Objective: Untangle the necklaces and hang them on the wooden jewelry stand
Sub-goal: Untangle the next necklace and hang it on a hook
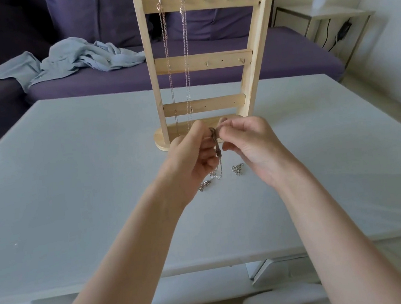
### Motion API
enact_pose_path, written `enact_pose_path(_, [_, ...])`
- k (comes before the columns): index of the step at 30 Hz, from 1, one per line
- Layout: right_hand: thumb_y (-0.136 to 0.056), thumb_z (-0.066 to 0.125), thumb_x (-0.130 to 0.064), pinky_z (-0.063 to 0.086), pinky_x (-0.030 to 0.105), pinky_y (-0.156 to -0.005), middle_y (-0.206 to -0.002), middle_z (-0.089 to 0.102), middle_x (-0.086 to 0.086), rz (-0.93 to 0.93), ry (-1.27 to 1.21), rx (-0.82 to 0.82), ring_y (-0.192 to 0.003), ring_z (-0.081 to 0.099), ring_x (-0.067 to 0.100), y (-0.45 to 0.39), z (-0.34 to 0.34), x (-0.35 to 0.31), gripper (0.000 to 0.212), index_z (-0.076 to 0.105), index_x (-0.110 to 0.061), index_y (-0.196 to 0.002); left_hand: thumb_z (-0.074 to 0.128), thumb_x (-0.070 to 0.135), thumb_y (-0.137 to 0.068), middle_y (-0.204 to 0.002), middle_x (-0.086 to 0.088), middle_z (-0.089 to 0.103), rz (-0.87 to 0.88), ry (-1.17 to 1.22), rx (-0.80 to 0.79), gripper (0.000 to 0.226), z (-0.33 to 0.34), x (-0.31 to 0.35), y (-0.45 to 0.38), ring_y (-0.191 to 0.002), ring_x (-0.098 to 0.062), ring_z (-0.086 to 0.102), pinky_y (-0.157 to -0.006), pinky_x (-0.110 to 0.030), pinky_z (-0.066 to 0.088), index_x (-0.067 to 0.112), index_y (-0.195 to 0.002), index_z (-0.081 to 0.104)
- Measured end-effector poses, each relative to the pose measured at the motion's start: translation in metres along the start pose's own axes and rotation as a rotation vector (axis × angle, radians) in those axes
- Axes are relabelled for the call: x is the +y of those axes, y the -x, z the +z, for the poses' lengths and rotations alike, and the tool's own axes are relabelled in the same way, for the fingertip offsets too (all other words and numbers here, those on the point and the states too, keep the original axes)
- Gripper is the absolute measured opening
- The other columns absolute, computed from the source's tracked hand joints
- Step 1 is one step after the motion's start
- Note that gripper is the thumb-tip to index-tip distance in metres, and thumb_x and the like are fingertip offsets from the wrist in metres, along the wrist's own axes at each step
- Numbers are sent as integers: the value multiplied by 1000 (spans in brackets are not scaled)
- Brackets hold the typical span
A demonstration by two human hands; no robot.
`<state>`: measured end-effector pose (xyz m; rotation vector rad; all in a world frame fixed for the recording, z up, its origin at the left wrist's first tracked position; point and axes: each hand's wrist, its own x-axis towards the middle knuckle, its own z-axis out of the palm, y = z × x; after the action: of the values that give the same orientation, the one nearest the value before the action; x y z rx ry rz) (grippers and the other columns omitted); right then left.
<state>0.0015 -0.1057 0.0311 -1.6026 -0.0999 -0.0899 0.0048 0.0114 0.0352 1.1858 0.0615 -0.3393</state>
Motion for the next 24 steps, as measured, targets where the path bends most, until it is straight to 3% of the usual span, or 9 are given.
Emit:
enact_pose_path(2, [-73,63,-11,41,20,-62,-68,54,-7,7,35,-30,-71,51,9,1,0,0,19,59,-11,-54,44,11,-87,-51,7,28,78,-222,19,38,-3,-2,2,-45,-10,26,-45,-18,32,20,-50,44])
enact_pose_path(4, [-74,61,-14,41,20,-62,-69,52,-5,6,75,-43,-73,50,9,1,0,2,19,58,-8,-56,49,13,-86,-47,10,32,120,-403,14,32,-7,-1,3,-47,-10,28,-51,-19,35,19,-55,43])
enact_pose_path(8, [-71,58,-17,42,24,-67,-64,51,-6,14,40,-25,-71,50,12,0,0,5,23,55,-11,-49,50,13,-87,-56,7,38,123,-495,-59,24,-11,-2,3,-53,-11,33,-57,-20,39,16,-63,46])
enact_pose_path(10, [-67,55,-17,43,29,-71,-67,49,4,23,-7,-8,-73,50,17,-1,1,4,20,55,0,-58,48,10,-86,-64,4,40,109,-432,-68,21,-9,-2,3,-54,-11,34,-57,-20,40,14,-66,48])
enact_pose_path(13, [-75,55,-13,39,28,-72,-71,54,14,56,-132,50,-76,51,20,-2,2,2,23,59,11,-76,42,6,-86,-65,3,39,46,-60,-91,19,-5,0,2,-49,-9,33,-49,-18,37,14,-69,46])
enact_pose_path(16, [-83,49,-5,42,22,-64,-75,62,12,84,-270,84,-72,56,15,-1,8,-4,18,63,3,-91,40,6,-85,-61,4,35,28,222,-154,22,-1,5,2,-48,-7,33,-47,-16,37,14,-67,49])
enact_pose_path(18, [-84,46,-6,41,19,-57,-69,60,8,111,-309,95,-61,55,9,-2,10,-4,19,64,2,-83,40,6,-85,-60,5,37,42,222,-195,24,2,6,4,-48,-7,37,-51,-16,39,16,-65,49])
enact_pose_path(22, [-87,42,-6,34,21,-54,-52,57,-5,180,-356,153,-46,49,4,-2,12,-6,44,63,-14,-49,42,6,-87,-66,6,52,99,-16,-286,29,0,3,6,-61,-8,47,-63,-20,39,18,-64,55])
enact_pose_path(24, [-86,43,-5,34,21,-54,-49,50,-5,223,-407,224,-47,45,7,-3,12,-5,36,53,-12,-52,49,8,-89,-69,8,57,107,-176,-260,32,-3,1,4,-68,-8,49,-67,-20,40,22,-63,61])
